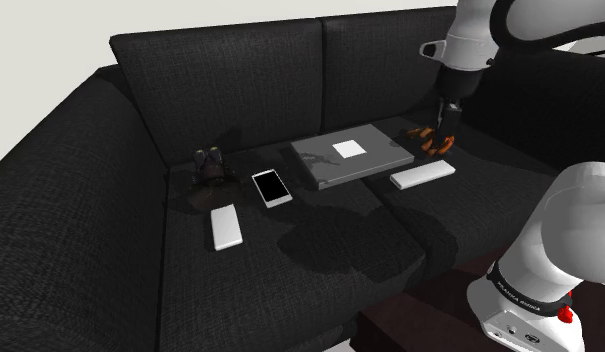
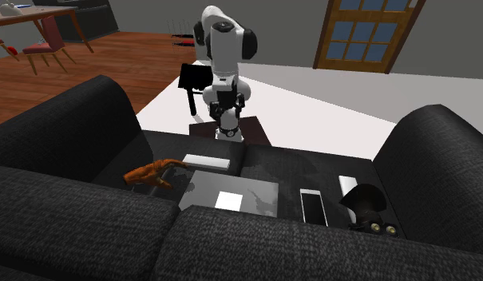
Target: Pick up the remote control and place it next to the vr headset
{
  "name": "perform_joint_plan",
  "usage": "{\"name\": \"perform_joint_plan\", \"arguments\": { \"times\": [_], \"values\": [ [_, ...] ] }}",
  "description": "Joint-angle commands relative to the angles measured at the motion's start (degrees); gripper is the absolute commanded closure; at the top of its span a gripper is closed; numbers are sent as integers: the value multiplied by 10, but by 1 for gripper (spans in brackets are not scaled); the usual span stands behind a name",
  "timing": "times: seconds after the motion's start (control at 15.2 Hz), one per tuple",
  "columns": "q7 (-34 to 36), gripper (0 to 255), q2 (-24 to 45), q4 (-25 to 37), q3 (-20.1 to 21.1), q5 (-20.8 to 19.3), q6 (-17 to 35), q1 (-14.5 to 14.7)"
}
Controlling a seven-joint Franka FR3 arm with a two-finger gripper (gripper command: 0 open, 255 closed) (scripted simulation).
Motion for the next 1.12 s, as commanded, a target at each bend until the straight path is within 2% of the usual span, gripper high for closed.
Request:
{"name": "perform_joint_plan", "arguments": {
  "times": [0.0,0.4,0.79,1.06],
  "values": [
    [-54,0,-5,-31,-30,-28,31,0],
    [-205,0,22,-97,-128,-116,137,-6],
    [-356,0,121,-117,-243,-198,276,2],
    [-366,0,154,-127,-263,-211,321,5]
  ]
}}
